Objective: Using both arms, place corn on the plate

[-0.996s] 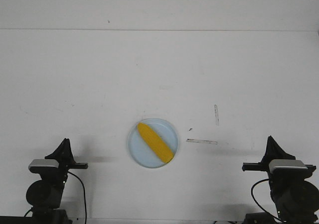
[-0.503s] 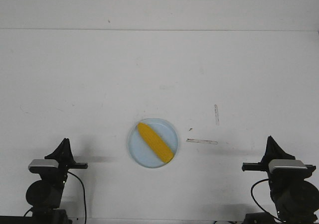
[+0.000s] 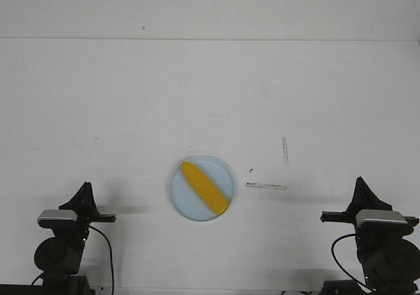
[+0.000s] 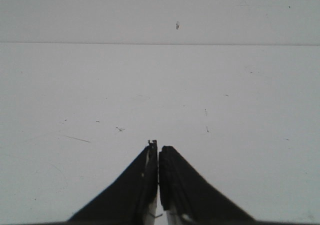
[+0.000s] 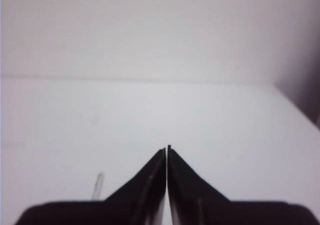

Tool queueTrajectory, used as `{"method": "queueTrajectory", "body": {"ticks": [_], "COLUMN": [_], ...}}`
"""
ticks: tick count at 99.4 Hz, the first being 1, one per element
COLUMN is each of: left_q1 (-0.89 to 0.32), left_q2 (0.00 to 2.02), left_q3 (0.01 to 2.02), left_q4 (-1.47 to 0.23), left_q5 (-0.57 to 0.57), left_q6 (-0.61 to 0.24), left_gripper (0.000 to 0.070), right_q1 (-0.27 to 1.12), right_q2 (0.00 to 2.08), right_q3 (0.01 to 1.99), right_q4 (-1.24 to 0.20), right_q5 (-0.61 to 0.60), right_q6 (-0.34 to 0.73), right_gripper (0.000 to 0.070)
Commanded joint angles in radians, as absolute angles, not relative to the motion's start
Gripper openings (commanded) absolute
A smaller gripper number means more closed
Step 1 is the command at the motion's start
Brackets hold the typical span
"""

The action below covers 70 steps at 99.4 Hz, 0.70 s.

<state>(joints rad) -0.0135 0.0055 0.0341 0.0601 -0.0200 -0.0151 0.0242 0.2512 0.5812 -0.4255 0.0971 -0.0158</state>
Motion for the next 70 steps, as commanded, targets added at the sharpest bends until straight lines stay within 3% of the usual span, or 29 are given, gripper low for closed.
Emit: {"method": "queueTrajectory", "body": {"ticks": [1, 23, 44, 54, 70], "left_q1": [-0.013, -0.013, -0.013, -0.013, -0.013], "left_q2": [0.003, 0.003, 0.003, 0.003, 0.004], "left_q3": [0.014, 0.014, 0.014, 0.014, 0.014], "left_q4": [0.076, 0.076, 0.076, 0.077, 0.081], "left_q5": [-0.019, -0.019, -0.019, -0.019, -0.019], "left_q6": [-0.016, -0.016, -0.016, -0.016, -0.016], "left_gripper": [0.0000, 0.0000, 0.0000, 0.0000, 0.0000], "right_q1": [-0.002, -0.081, -0.082, -0.082, -0.082], "right_q2": [0.242, 0.146, -0.002, 0.001, 0.001], "right_q3": [0.541, 0.262, 0.015, 0.013, 0.013], "right_q4": [-0.378, -0.182, -0.059, -0.115, -0.085], "right_q5": [0.092, -0.013, -0.020, -0.020, -0.021], "right_q6": [-0.027, -0.024, -0.024, -0.027, -0.027], "right_gripper": [0.0013, 0.0013, 0.0013, 0.0013, 0.0013]}}
